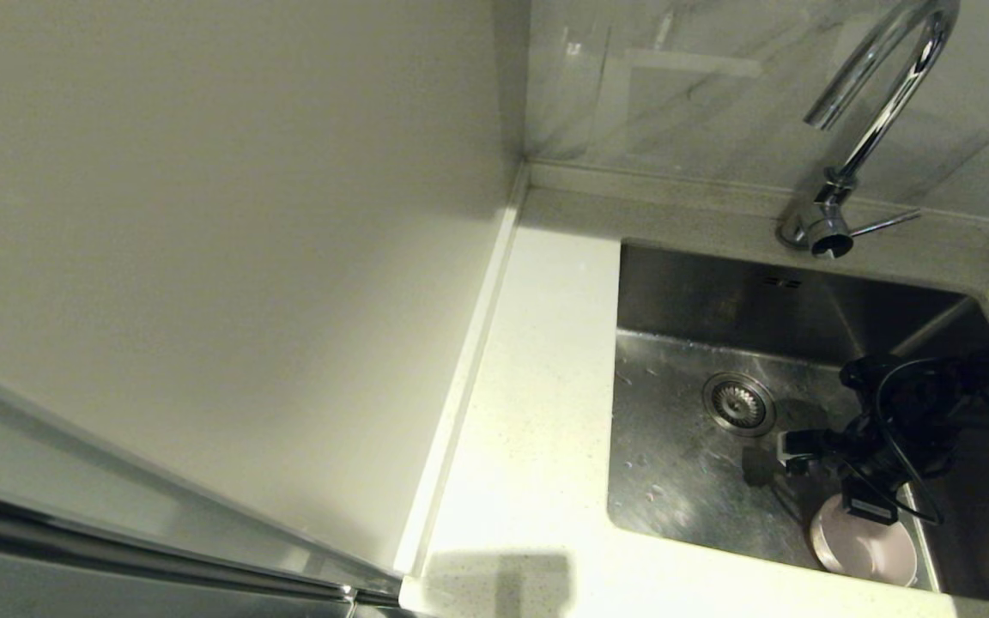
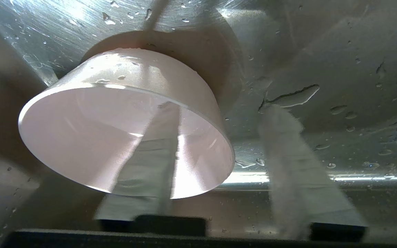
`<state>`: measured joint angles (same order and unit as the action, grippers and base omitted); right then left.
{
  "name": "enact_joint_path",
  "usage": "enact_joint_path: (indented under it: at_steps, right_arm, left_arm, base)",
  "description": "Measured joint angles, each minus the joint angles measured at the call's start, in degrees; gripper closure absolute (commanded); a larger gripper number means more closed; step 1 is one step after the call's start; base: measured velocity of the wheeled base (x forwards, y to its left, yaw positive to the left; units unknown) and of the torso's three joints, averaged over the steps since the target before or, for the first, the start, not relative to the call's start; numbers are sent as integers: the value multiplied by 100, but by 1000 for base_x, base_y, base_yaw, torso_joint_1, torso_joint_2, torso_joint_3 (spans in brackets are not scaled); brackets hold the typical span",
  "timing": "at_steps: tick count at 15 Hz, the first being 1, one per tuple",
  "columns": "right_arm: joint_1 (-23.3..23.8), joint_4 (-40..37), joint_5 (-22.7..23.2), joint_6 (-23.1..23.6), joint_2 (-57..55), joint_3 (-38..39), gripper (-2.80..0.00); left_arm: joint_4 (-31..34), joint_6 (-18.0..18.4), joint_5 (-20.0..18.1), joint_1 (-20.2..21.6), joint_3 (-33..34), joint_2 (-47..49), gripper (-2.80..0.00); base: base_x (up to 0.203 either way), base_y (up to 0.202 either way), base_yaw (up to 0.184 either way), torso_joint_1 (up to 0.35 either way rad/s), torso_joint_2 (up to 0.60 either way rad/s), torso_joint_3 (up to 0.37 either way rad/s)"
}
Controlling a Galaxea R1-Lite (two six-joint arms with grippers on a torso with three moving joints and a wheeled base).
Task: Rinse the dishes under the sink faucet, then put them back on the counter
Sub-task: Put a bowl back to the table from the sink
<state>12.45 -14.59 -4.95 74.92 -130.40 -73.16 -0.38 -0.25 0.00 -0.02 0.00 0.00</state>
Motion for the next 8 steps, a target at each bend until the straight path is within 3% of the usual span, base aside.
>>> enact_joint_path:
  at_steps: [4, 8]
  right_arm:
    - [0, -1, 4, -53, 47, 4, 0]
    - [0, 10, 4, -416, 123, -90, 0]
  left_arm:
    - [0, 3, -2, 0, 0, 0, 0]
    - [0, 1, 0, 0, 0, 0, 0]
  base:
    - [0, 0, 0, 0, 0, 0]
    - [0, 0, 0, 0, 0, 0]
